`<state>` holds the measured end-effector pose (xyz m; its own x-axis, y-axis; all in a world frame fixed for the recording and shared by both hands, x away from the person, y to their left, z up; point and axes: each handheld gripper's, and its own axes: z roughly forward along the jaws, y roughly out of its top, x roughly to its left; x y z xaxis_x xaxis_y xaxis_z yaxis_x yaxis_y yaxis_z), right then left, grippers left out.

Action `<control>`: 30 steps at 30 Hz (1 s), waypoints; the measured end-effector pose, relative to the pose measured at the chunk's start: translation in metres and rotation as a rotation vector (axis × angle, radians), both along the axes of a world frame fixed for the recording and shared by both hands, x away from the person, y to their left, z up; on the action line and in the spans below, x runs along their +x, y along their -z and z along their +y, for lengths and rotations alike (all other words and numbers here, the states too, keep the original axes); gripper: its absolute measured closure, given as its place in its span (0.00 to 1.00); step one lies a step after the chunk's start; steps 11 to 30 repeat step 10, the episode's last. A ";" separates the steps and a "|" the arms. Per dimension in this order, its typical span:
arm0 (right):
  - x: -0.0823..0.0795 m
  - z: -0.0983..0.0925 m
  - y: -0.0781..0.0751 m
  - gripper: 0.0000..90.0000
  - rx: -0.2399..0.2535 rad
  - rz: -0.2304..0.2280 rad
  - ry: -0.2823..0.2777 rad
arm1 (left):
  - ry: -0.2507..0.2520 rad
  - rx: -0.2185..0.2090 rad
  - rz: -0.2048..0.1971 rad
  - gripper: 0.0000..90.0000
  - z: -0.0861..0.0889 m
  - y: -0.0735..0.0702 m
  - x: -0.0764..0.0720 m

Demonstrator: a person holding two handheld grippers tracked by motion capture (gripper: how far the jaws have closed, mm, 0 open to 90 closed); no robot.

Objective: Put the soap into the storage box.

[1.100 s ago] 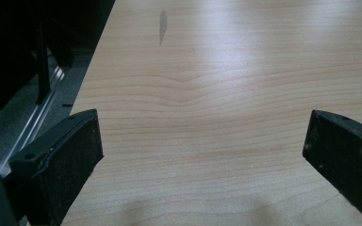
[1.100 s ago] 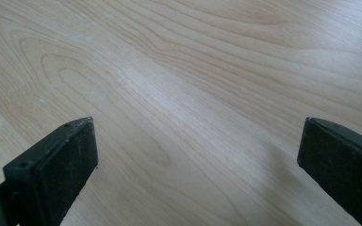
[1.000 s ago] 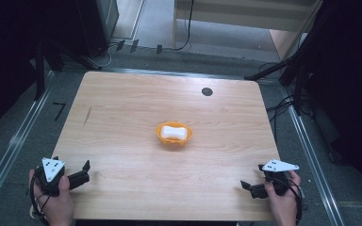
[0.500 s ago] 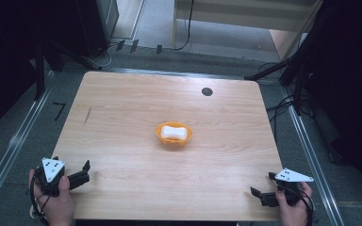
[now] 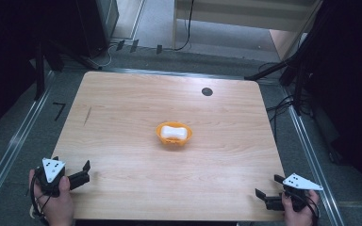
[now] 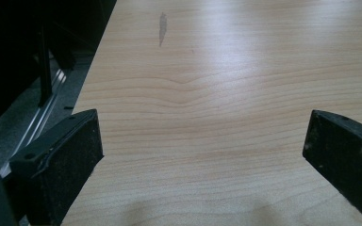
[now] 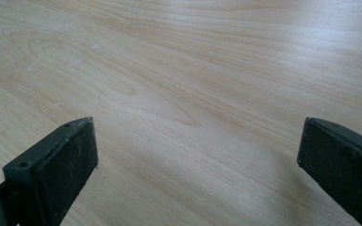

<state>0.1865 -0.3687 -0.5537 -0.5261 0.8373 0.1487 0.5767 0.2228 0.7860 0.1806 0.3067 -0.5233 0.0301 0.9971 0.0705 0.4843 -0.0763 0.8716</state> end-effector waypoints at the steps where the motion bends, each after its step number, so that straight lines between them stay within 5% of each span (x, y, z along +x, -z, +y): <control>1: -0.001 0.000 0.000 0.00 0.003 -0.007 0.004 | 0.001 0.001 0.000 0.00 0.000 0.000 0.000; 10: -0.006 -0.003 0.001 0.00 0.027 -0.047 0.030 | -0.001 0.015 0.003 0.00 -0.001 0.000 0.000; 30: -0.006 -0.003 0.001 0.00 0.027 -0.047 0.030 | -0.001 0.015 0.003 0.00 -0.001 0.000 0.000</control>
